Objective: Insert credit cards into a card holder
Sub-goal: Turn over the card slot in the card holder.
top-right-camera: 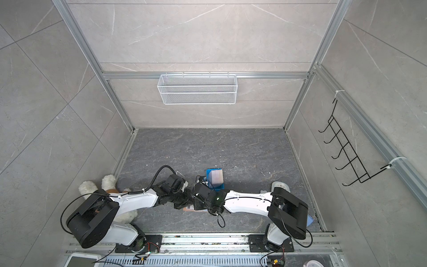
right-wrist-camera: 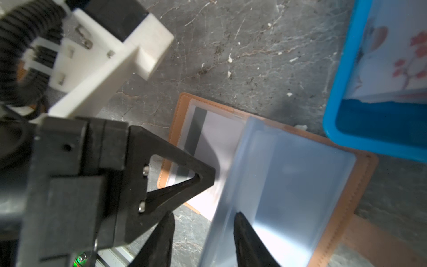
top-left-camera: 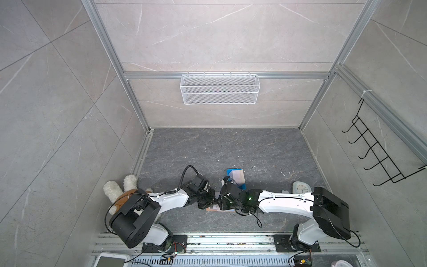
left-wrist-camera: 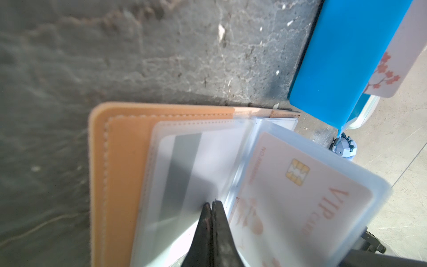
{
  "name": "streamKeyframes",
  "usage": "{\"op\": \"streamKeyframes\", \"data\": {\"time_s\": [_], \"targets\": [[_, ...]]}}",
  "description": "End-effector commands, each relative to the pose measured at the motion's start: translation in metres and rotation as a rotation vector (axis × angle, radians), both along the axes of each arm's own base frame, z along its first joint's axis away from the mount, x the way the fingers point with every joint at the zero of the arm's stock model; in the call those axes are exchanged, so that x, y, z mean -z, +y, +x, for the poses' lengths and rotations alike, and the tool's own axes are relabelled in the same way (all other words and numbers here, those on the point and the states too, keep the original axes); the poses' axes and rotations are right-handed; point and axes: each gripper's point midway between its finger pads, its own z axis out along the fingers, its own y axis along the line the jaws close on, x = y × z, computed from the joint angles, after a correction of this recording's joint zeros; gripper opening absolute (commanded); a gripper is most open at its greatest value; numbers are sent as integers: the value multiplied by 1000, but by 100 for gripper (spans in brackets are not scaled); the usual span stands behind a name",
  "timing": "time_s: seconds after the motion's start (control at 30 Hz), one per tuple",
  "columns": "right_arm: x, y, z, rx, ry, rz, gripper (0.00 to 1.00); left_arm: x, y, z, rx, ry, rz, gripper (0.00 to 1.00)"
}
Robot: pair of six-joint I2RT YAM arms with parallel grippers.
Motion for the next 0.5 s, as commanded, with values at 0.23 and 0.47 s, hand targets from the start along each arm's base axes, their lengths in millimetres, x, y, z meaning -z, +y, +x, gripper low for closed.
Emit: {"op": "streamKeyframes", "data": {"time_s": [0.23, 0.47], "targets": [[-12, 18, -10, -87, -6, 82, 44, -1, 4, -1, 15, -5, -15, 1], [-8, -1, -5, -16, -20, 27, 47, -1, 6, -1, 12, -4, -14, 1]]}}
